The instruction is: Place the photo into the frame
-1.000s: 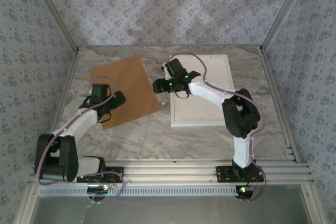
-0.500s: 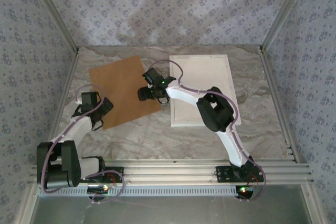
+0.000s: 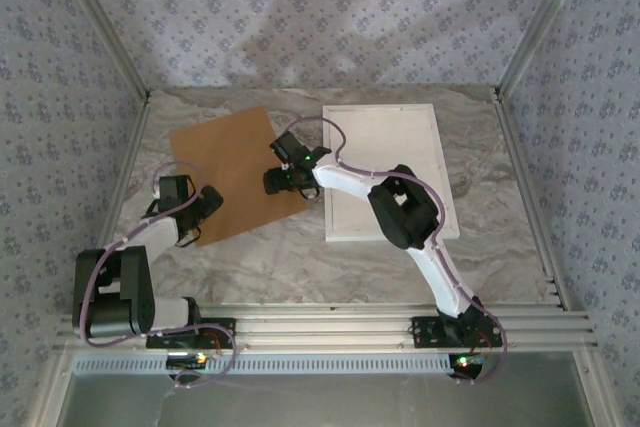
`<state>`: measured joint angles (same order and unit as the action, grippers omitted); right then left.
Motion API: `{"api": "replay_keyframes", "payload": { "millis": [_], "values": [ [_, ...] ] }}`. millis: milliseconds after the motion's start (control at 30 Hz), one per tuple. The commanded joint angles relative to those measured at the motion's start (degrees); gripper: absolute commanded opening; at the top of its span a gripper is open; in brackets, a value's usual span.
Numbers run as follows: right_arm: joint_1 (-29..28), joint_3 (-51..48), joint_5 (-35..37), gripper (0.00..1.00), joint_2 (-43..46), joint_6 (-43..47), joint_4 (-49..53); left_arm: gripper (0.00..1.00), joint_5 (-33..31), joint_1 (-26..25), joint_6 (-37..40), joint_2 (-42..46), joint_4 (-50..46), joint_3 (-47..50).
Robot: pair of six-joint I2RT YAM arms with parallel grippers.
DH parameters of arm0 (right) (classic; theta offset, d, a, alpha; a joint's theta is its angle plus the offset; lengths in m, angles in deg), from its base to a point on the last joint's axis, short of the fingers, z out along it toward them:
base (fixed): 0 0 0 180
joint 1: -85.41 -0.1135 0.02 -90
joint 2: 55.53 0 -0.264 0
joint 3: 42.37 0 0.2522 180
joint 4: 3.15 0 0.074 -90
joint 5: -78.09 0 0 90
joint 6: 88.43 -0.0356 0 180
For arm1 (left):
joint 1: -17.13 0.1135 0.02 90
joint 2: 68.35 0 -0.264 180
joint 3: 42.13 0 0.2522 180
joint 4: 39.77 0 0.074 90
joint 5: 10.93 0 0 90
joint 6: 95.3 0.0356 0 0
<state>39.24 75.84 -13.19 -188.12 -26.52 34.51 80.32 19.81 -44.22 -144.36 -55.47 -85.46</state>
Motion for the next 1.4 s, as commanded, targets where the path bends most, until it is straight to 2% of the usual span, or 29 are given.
{"api": "replay_keyframes", "payload": {
  "millis": [0,333,667,867,1233,1367],
  "values": [
    [-1.09,1.00,-5.06,0.78,-0.91,-1.13,-1.60,0.99,4.70,0.14,-0.89,-2.34,2.95,0.76],
    [-1.30,-0.88,-12.56,0.77,4.71,-0.78,-7.75,0.98,7.22,-0.38,-1.31,-5.38,4.66,0.82],
    [-0.90,-4.74,-15.99,0.77,10.78,-1.21,-11.80,0.98,7.23,-1.91,-1.60,-5.57,5.10,1.08],
    [-0.59,-9.37,-14.69,0.76,14.86,-0.98,-12.23,0.99,7.27,-5.27,-2.22,-5.73,5.36,0.48],
    [1.14,-24.42,-10.65,0.77,24.03,-1.25,-12.09,0.98,6.81,-14.09,-5.58,-7.51,6.45,-0.67],
    [1.87,-27.97,-9.28,0.77,25.52,-1.66,-12.06,0.98,5.36,-15.20,-5.62,-7.87,5.32,-1.01]
  ]
}}
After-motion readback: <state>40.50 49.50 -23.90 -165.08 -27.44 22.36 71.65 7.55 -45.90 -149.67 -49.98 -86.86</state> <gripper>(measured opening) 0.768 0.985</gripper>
